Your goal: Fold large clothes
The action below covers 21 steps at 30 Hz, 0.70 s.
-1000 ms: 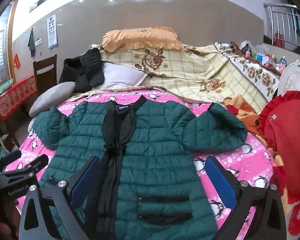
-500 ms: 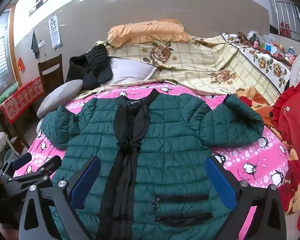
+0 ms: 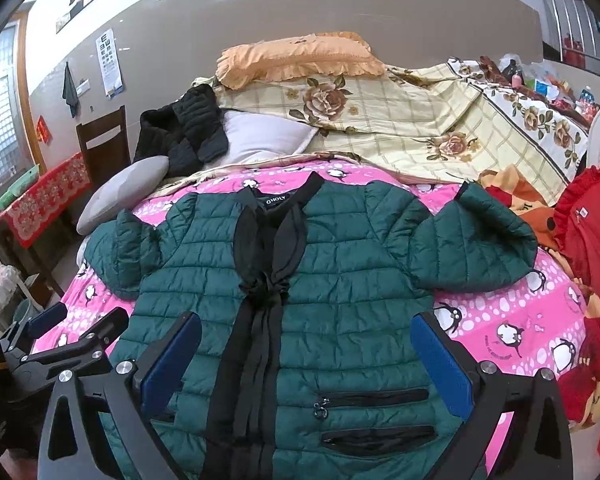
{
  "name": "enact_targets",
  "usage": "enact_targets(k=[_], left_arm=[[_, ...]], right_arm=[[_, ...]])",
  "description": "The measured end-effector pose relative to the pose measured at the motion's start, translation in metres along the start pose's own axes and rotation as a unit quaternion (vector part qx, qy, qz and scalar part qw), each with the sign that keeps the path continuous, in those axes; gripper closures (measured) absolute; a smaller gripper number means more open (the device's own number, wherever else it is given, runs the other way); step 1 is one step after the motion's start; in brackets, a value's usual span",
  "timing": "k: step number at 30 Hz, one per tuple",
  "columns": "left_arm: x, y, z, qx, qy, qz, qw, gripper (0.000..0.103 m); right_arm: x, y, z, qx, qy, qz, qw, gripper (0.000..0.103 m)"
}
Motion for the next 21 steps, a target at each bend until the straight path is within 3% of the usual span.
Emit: enact_targets(k=[21], left_arm=[[0.003,-0.012,0.004,0.004,0.006,-0.005,1.0,0.001]], right_arm=[[0.007,-0.02,0.005,0.021,-0.009,0.001,1.0,0.0]])
Point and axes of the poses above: each gripper's, at about its wrist camera, not at the fingertips, and z roughly the way its jaws point, y to its right, x to its top, the point moved 9 cm from there along z, roughly the way its jaws point, and after that the axes turned 1 degree about -z, right-handed, at the moved point
